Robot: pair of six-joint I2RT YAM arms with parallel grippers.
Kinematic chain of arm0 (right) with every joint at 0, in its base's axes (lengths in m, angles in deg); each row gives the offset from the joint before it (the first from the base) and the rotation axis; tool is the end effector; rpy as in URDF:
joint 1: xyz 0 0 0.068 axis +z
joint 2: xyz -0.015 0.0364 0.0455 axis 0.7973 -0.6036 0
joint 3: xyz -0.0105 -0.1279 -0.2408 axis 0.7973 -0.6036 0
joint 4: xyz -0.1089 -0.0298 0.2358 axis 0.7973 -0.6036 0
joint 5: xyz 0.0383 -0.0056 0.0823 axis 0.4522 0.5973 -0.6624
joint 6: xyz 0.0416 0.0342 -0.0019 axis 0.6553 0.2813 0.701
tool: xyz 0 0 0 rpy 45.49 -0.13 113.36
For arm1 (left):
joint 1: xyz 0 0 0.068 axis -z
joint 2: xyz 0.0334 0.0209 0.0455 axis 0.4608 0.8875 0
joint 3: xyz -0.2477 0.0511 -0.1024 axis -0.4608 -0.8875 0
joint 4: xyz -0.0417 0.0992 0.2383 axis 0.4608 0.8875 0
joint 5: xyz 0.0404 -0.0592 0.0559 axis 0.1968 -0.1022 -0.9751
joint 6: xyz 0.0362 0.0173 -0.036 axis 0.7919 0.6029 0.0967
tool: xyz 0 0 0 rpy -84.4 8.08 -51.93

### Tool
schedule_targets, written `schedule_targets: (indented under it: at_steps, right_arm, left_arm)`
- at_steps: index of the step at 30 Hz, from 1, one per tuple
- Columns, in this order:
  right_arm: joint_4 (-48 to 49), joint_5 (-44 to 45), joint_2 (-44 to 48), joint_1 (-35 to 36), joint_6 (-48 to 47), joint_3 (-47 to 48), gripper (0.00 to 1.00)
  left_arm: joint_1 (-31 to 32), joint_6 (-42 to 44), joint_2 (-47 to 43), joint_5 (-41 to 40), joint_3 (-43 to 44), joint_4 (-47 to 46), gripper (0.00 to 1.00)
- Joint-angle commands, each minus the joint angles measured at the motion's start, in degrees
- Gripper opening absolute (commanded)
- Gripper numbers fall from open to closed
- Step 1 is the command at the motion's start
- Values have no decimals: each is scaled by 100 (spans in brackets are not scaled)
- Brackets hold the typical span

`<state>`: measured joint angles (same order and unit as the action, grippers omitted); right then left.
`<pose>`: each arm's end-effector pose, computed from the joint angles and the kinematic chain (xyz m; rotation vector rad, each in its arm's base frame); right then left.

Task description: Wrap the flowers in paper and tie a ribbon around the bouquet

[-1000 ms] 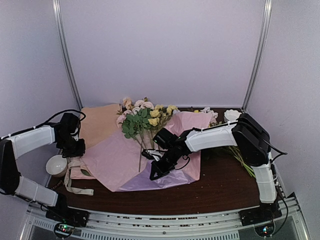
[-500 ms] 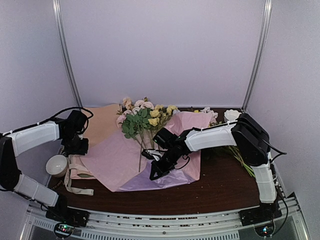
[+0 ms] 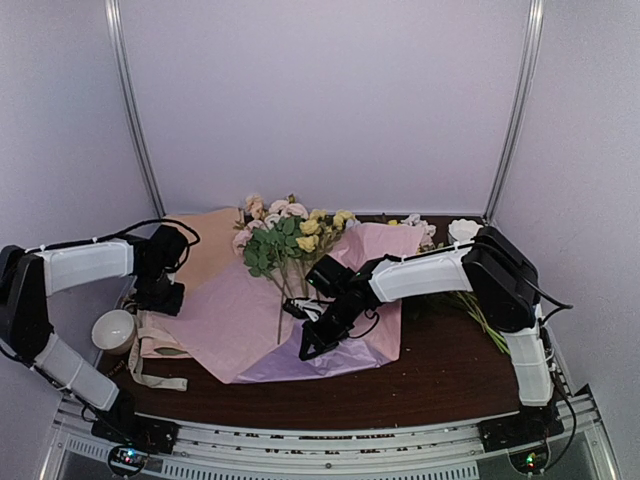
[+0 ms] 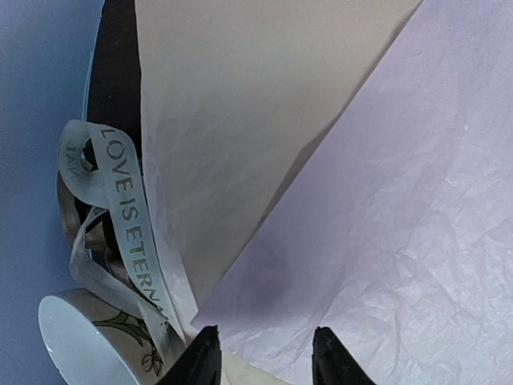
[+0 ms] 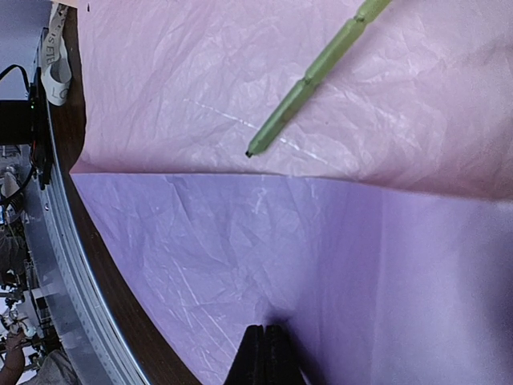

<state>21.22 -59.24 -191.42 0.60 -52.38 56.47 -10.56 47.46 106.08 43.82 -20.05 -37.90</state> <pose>0.2480 0.3721 0.1324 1.1273 -2.6420 -1.1826 0.2499 -0.0629 0.1981 -0.2074 2.7564 0.3461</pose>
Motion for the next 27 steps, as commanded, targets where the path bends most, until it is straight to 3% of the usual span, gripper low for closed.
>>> schedule_targets:
  at_steps: [1,9,21,27]
  right_arm:
    - [-160,97,-138,-38,-110,45,0]
    - [-173,115,-148,-36,-147,33,0]
    - [-171,107,-150,-36,-166,25,0]
    - [-180,116,-124,-34,-190,17,0]
  left_arm:
    - [-189,152,233,-39,95,-89,46]
    - [-579,639,582,1131,160,-646,52]
    - [-883,706,1358,1142,598,-327,78]
    - [-884,722,1430,1401,532,-226,80]
